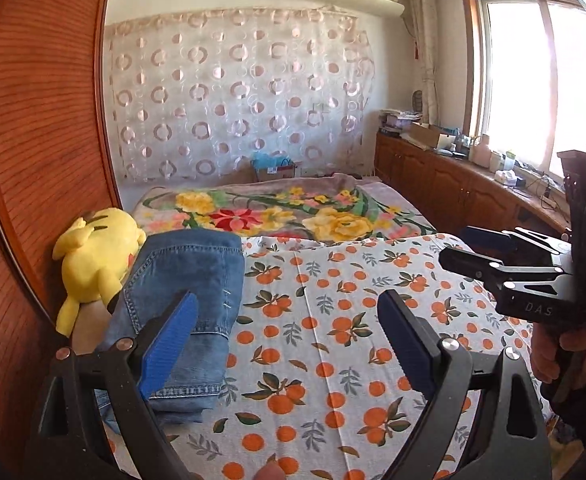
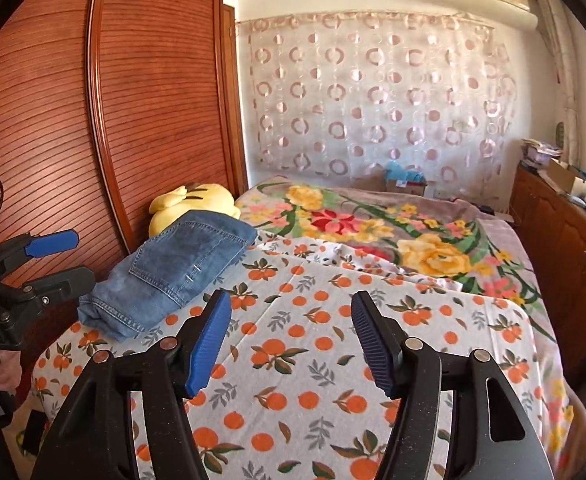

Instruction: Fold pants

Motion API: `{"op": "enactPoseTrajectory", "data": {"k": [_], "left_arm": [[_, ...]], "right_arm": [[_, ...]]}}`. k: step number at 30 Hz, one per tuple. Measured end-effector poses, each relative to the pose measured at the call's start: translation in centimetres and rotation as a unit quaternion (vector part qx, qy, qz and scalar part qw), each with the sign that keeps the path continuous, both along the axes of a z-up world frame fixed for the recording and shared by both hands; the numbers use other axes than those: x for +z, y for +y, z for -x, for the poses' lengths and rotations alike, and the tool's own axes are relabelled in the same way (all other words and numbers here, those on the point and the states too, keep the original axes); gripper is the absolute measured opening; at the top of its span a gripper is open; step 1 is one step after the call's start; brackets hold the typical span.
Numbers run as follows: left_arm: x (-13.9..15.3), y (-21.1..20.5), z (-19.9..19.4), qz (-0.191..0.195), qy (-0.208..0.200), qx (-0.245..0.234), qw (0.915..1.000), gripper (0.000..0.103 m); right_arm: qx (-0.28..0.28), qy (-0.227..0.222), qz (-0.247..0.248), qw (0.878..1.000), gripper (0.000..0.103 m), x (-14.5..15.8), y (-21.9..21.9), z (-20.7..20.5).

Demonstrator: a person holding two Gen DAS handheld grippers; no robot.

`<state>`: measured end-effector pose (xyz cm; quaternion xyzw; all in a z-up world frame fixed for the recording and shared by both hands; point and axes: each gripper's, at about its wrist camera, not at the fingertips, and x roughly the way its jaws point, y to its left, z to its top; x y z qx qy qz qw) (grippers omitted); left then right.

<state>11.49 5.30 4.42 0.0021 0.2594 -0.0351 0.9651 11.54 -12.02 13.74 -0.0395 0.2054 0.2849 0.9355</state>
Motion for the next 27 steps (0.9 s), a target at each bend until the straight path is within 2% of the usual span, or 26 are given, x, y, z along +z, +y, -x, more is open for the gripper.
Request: {"op": "enactPoseTrajectory", "data": {"k": [3,8,17,27], "left_arm": [[0.5,-1.3,0.7,-0.012,-0.007,0.002,0.9999,0.092],[1.1,-2.9,1.6,-0.004,-0.012,-0.01,0.9999,0.092],[1.9,-5.2,3.6,0.007,-0.024,-0.027,0.9993,0.092],[2.6,-5.5,7.2,0.013,-0.039,-0.002,0.9992,0.092]], "right_arm": [[-0.017,-0.007,-0.008,1.0,0.068,0.3,-0.9,1.4],[-0.043,-0.017,-0.016,0.999,0.072,0.5,-2.2,4.2],[-0.086,-0.036,-0.022,0.995,0.073,0.7,-3.2,9.2],[-0.118,-0.036,-0.036,0.992,0.073,0.3,-3.7,14.3]]}}
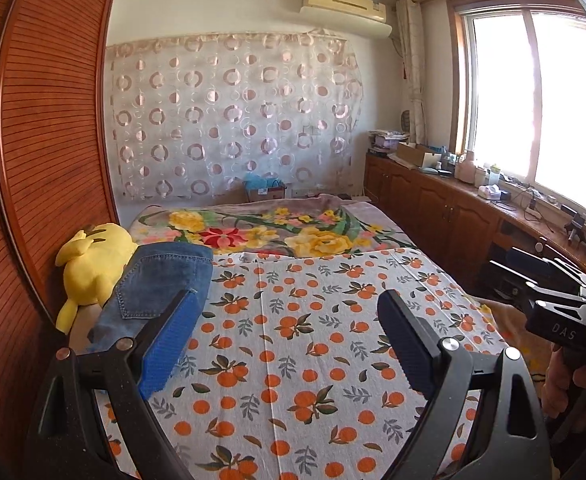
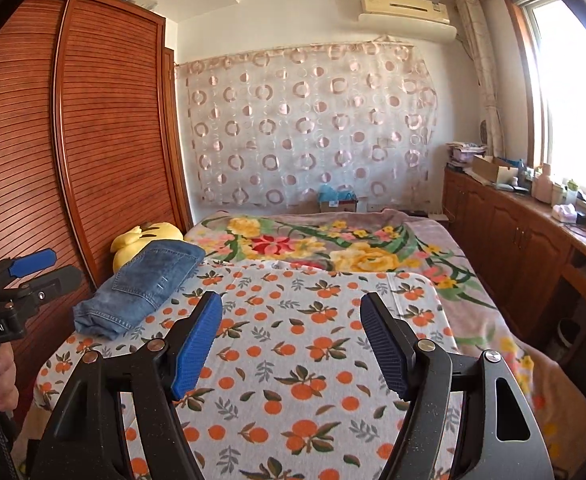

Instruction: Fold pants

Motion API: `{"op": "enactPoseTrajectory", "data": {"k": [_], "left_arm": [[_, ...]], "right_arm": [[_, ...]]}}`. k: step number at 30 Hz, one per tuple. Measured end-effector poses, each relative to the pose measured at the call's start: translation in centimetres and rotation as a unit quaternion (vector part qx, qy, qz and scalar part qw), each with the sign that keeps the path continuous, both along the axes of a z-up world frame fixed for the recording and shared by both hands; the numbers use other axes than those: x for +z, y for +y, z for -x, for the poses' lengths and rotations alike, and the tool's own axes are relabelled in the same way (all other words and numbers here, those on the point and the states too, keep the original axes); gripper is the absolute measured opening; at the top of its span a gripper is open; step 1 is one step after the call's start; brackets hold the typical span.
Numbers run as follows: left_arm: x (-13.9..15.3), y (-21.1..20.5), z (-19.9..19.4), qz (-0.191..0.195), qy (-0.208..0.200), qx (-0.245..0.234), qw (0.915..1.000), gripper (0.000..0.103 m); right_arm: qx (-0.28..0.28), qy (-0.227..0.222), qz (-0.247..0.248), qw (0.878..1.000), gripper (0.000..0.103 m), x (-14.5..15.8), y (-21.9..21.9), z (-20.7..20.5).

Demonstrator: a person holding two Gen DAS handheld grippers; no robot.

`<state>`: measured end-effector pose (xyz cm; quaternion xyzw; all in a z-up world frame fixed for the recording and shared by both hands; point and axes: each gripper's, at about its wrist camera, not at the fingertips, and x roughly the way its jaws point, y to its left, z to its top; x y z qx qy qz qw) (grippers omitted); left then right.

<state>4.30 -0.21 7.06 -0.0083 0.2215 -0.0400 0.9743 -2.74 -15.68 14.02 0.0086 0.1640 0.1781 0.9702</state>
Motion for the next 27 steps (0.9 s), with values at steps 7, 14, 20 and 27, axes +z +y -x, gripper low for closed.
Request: {"op": "enactPoseTrajectory", "data": {"k": [7,14,20,27], "left_arm": [[-0.6,0.7,1.2,0.0,0.005,0.015,0.9999,0.092],[-1.1,1.2,1.3,0.001,0.012,0.021,0.9997,0.092],[-1.5,1.4,1.5,0.0,0.017,0.024,0.9996,0.092],[-1.6,1.4,1.5,0.0,0.018,0.024,0.9996,0.092]], "right_arm": [[-0.011,0.001,-0.004,1.0,0.073,-0.1,0.0,1.1],[-0.011,-0.001,0.001,1.0,0.073,-0.5,-0.4,1.6],[-0.007,-0.001,0.005,1.0,0.073,-0.7,-1.1,1.6],[-0.004,0.003,0.004,1.0,0.073,-0.8,-1.5,1.4]]}}
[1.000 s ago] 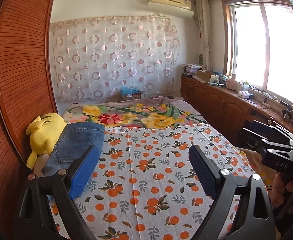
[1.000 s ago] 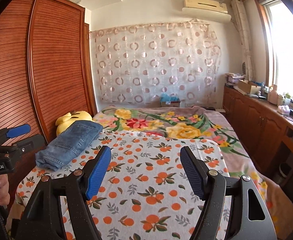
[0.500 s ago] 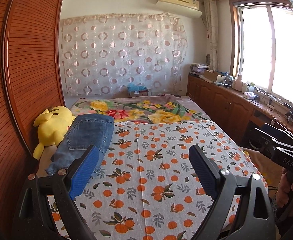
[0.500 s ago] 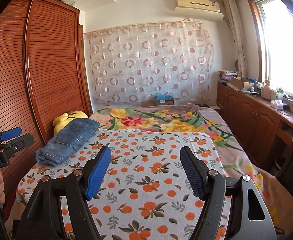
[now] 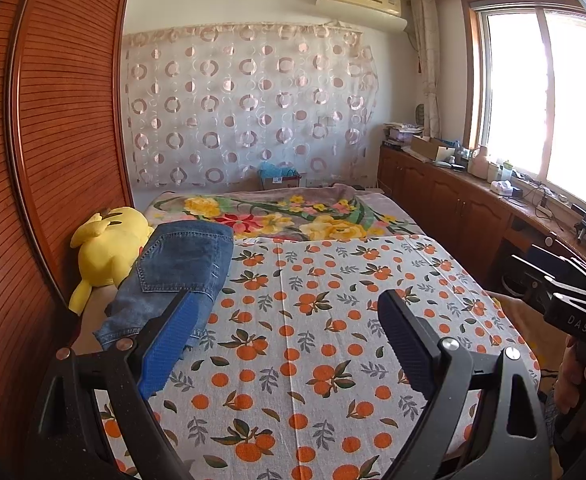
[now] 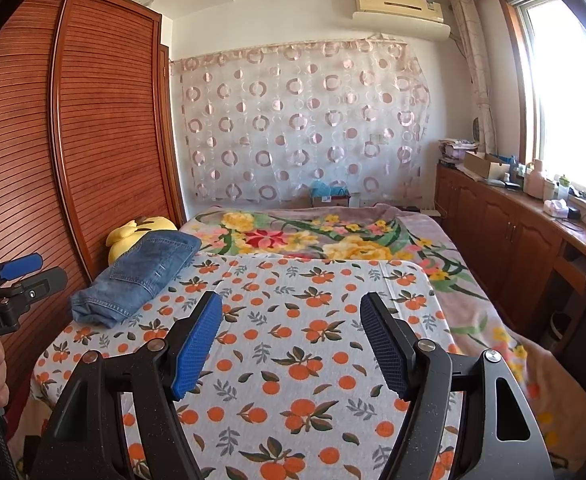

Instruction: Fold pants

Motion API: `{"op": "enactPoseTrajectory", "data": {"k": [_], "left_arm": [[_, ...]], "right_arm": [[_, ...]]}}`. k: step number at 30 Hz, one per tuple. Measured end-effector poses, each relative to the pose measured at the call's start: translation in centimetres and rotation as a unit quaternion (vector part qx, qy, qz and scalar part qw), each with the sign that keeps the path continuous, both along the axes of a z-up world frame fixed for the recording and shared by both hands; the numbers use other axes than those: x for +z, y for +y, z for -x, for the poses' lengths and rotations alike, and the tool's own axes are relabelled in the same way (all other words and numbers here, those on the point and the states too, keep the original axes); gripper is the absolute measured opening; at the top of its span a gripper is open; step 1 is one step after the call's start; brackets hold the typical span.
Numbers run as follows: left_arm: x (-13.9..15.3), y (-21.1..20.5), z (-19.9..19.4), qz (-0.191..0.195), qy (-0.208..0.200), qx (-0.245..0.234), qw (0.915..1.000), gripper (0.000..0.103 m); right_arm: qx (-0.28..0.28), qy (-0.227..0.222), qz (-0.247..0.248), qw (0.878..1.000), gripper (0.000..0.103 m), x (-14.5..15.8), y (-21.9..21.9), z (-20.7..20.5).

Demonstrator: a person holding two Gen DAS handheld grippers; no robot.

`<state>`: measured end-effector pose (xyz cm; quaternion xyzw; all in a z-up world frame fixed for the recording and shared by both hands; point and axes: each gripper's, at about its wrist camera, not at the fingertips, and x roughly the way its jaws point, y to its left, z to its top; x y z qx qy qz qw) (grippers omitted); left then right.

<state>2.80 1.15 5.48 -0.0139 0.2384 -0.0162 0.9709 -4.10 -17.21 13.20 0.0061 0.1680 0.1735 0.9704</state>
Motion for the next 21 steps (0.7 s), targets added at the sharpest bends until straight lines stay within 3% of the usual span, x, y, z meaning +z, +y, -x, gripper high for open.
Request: {"op": "enactPoseTrajectory", "data": {"k": [21], "left_arm": [[0.05,-0.22,0.04,-0.002,-0.002,-0.003,1.0,0.092]], "right_arm": [[0.004,-0.002,-0.001,1.0,0.073,-0.04,-0.49,-0.31]]}}
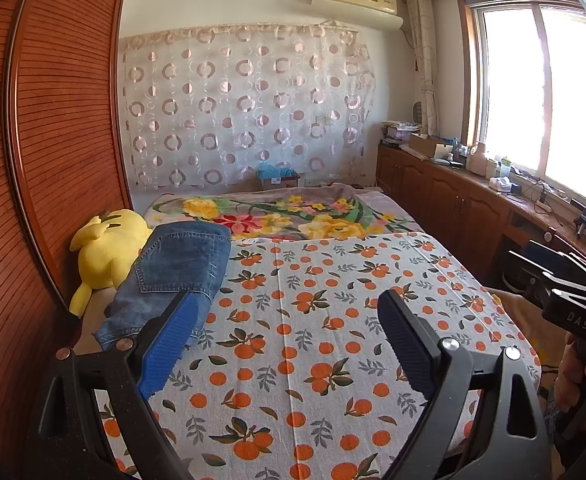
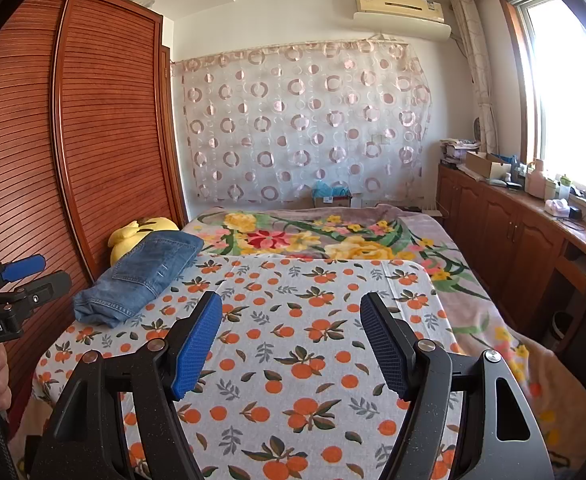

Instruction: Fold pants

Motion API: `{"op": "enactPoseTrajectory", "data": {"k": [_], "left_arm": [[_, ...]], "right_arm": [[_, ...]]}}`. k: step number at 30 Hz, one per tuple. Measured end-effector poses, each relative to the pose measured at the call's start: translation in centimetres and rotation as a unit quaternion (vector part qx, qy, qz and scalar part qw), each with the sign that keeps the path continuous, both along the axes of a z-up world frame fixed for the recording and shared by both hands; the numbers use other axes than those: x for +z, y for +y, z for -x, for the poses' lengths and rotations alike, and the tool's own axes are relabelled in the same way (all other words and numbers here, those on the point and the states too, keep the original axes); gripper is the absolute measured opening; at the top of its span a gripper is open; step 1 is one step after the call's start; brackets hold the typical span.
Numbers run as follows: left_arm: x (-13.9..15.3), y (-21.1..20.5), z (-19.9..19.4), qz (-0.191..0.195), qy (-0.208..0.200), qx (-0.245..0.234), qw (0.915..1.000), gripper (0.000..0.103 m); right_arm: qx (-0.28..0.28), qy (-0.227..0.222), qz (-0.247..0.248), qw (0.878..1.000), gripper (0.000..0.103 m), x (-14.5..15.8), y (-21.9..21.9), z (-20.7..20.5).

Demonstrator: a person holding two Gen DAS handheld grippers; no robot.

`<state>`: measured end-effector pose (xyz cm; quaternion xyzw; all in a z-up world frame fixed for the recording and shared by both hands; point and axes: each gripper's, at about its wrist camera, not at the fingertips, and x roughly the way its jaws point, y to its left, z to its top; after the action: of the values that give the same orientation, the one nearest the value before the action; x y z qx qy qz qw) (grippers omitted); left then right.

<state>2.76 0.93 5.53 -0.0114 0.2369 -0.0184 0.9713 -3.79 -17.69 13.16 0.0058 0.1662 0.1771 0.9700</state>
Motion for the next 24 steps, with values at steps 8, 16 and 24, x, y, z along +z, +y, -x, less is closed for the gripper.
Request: {"op": "enactPoseTrajectory", "data": {"k": [8,16,24], "left_arm": [[-0.03,-0.08,0.02,-0.001,0.0,0.0,1.0,0.092],[-0.11,-0.11,0.06,-0.001,0.001,-0.001,1.0,0.092],[-0.14,-0.17,0.06,-0.001,0.0,0.0,1.0,0.092]], "right_arm": [[0.001,-0.001,0.0,1.0,0.073,-0.01,0.0,-0.05],[0.0,-0.001,0.001,1.0,0.073,-0.23,0.33,0.18],[-0.002,-0.002,0.002,1.0,0.073,-0.26,0.53,0.25]]}}
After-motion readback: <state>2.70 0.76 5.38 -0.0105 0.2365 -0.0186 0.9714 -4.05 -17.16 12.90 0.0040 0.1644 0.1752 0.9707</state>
